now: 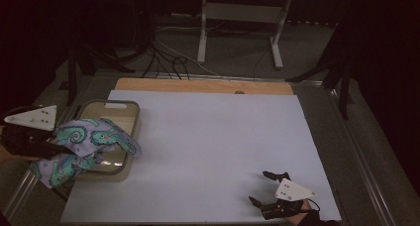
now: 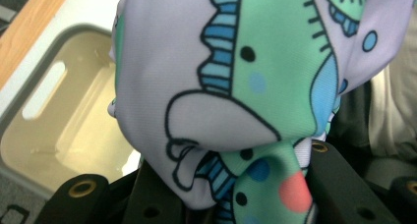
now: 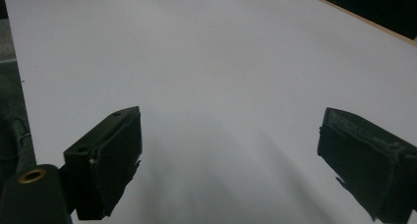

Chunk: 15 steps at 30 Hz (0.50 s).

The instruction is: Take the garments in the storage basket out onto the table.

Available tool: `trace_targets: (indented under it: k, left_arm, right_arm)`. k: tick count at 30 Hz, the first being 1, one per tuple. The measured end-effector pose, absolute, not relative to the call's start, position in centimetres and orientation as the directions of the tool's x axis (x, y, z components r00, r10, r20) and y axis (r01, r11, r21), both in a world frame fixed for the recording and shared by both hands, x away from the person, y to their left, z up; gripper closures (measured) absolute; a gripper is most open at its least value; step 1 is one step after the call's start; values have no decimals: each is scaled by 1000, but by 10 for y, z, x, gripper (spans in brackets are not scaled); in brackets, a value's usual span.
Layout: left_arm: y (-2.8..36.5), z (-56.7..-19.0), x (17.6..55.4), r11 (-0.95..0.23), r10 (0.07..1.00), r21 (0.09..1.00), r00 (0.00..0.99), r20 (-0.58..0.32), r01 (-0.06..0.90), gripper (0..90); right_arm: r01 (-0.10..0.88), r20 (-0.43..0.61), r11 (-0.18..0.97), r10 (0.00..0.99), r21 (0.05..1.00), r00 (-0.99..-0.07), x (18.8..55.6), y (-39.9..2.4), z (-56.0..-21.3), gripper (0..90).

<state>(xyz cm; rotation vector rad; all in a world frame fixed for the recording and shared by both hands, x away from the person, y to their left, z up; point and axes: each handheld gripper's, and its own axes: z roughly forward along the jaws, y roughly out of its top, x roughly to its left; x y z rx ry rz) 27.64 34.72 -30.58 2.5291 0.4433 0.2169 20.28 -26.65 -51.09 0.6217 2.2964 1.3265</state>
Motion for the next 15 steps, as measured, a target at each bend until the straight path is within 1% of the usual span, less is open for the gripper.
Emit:
trace_targets:
  k: [15]
  left_arm:
    - [298, -294, 289, -810, 241, 567, 966, 93, 147, 686]
  right_arm:
    - [167, -131, 443, 566, 881, -814, 202, -267, -510, 100]
